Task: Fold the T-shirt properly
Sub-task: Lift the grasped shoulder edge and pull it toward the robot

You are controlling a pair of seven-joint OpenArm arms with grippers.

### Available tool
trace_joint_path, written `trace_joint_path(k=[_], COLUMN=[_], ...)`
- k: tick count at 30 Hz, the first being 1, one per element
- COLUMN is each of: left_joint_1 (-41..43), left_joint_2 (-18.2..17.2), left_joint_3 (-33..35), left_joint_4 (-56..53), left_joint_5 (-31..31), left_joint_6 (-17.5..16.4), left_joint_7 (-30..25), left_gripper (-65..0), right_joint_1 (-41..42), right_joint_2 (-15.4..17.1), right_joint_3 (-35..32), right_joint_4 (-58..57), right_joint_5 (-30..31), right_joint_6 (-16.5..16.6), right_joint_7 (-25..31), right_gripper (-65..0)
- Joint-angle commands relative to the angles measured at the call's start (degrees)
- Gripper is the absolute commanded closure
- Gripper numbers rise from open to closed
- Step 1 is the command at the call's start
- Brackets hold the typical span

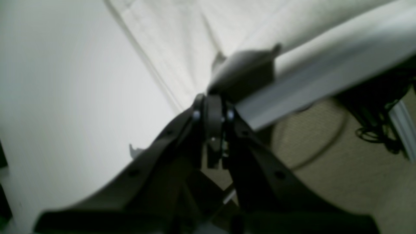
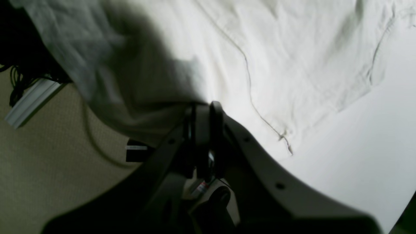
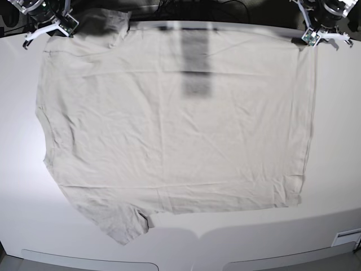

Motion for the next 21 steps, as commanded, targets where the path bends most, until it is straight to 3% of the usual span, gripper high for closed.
trace_joint_path(k=[1, 6, 11, 17, 21], left_joint_1=[0.6, 0.6, -2.5, -9.7, -15.0], left_joint_2=[-0.3, 2.2, 2.3, 2.3, 2.3], left_joint_3=[-1.9, -8.1, -9.9, -9.8, -9.8], left_joint_4=[1.4, 4.4, 6.2, 2.8, -1.5], left_joint_5=[0.2, 0.2, -1.0, -3.5, -4.0], left_joint_6=[0.9, 0.9, 0.9, -2.4, -2.7], left_joint_7=[-1.8, -5.8, -6.8, -6.7, -6.8], left_gripper=[0.0, 0.0, 0.0, 0.0, 0.0], right_joint_1=[-0.2, 0.2, 4.7, 11.6, 17.4], right_joint_2=[0.5, -0.3, -0.3, -2.9, -5.0], right_joint_3=[0.5, 2.2, 3.8, 3.8, 3.2], right_joint_4=[1.3, 3.2, 3.2, 1.1, -1.5], right_joint_5=[-0.2, -0.1, 3.1, 3.5, 3.8], right_joint_6=[-1.3, -3.2, -3.1, -0.5, 1.4], right_joint_7=[0.7, 0.9, 0.7, 0.8, 1.0], right_gripper=[0.0, 0.0, 0.0, 0.0, 0.0])
